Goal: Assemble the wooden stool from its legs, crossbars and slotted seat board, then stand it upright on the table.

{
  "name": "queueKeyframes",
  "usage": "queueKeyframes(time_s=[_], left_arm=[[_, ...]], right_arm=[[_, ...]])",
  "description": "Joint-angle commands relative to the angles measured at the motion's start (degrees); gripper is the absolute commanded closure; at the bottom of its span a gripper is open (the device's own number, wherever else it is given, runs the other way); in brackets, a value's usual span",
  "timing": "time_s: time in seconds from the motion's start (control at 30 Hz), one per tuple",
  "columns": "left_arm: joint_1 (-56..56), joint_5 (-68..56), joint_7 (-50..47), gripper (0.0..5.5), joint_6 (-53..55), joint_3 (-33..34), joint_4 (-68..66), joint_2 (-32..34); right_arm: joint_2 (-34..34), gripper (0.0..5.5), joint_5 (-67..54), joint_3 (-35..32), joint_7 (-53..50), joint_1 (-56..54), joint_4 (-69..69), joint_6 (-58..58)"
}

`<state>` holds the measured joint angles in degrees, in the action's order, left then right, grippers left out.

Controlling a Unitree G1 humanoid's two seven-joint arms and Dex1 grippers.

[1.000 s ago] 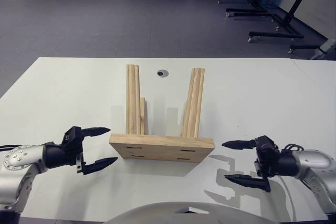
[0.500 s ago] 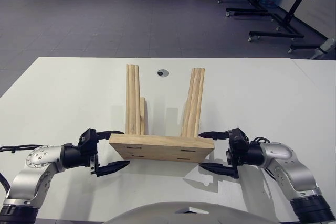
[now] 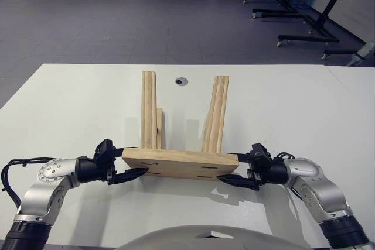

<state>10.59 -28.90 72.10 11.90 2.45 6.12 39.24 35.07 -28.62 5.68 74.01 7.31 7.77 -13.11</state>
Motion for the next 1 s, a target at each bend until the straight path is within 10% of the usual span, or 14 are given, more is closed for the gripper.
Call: queueKeyframes(time_s=[0.03,0.47,1.0], left_arm=[[0.1,0.0,0.1,2.76,-0.1,-0.1,0.5,0.3],[-0.3,-5.4,2.2,3.19,7.1,1.3,6.8,2.2],[-10.3,-22.2,-7.5,3.46,36.9,2.2,17.6,5.4]], right_arm=[[0.5,3.25,1.2,0.9,-0.2,-1.0,0.5,0.3],[0.5,3.80,1.0,1.5,-1.7,-3.7,0.3,-2.1],[-1.0,3.81,-26.2,-9.5,-14.2,-18.7,11.4,-37.7]])
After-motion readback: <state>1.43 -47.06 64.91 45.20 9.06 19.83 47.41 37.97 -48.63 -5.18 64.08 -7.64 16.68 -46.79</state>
